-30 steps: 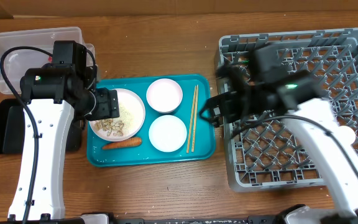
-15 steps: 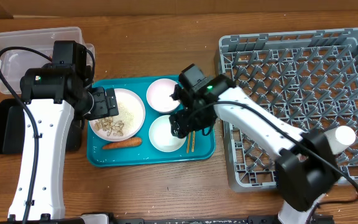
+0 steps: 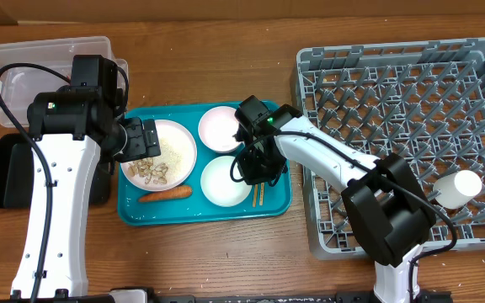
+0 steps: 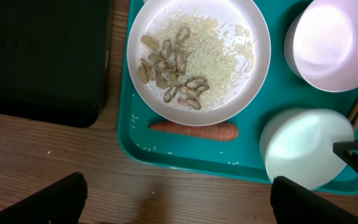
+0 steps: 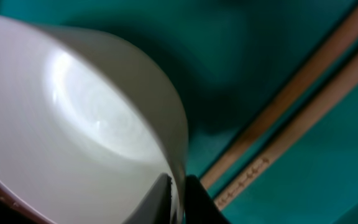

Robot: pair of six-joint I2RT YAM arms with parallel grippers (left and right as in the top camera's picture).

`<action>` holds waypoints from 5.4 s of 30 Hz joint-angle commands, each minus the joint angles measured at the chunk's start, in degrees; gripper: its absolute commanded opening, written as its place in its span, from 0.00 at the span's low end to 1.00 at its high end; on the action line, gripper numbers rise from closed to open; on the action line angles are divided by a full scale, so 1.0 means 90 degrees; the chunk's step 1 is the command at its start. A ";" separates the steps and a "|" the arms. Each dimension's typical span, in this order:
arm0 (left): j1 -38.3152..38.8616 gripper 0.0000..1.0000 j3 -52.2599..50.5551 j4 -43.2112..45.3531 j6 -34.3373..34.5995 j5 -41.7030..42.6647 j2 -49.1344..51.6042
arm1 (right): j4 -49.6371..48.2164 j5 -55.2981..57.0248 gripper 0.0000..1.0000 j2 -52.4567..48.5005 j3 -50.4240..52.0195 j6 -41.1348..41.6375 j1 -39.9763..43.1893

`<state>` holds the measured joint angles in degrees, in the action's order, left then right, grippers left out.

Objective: Sort waste into correct bins and load items into the dishwasher
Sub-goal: 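Reach the right gripper to the tray and grasp the white bowl, then carry the white bowl to the rack's back right and release it, then grasp the pink-rimmed bowl on the tray with the right gripper, then place the pink-rimmed bowl in the rack's back right with the right gripper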

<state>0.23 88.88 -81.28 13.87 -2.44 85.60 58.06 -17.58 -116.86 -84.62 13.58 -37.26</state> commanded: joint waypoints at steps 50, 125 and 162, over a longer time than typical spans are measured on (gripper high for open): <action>-0.0034 0.96 0.0010 0.0134 0.0155 0.0107 -0.0066 | -0.1637 0.9231 0.04 -0.0085 -0.1056 0.0471 0.5442; -0.0032 1.00 0.0010 0.0199 0.0155 0.0231 -0.0066 | 0.0476 0.2793 0.04 -0.0461 -0.3106 0.0452 0.1001; -0.0032 1.00 0.0010 0.0202 0.0153 0.0231 -0.0066 | 0.1239 0.8939 0.04 0.0109 -0.1054 0.3162 0.3446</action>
<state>0.23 88.86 -79.66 14.70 -0.86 85.60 69.38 64.55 -115.87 -95.33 41.19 -4.82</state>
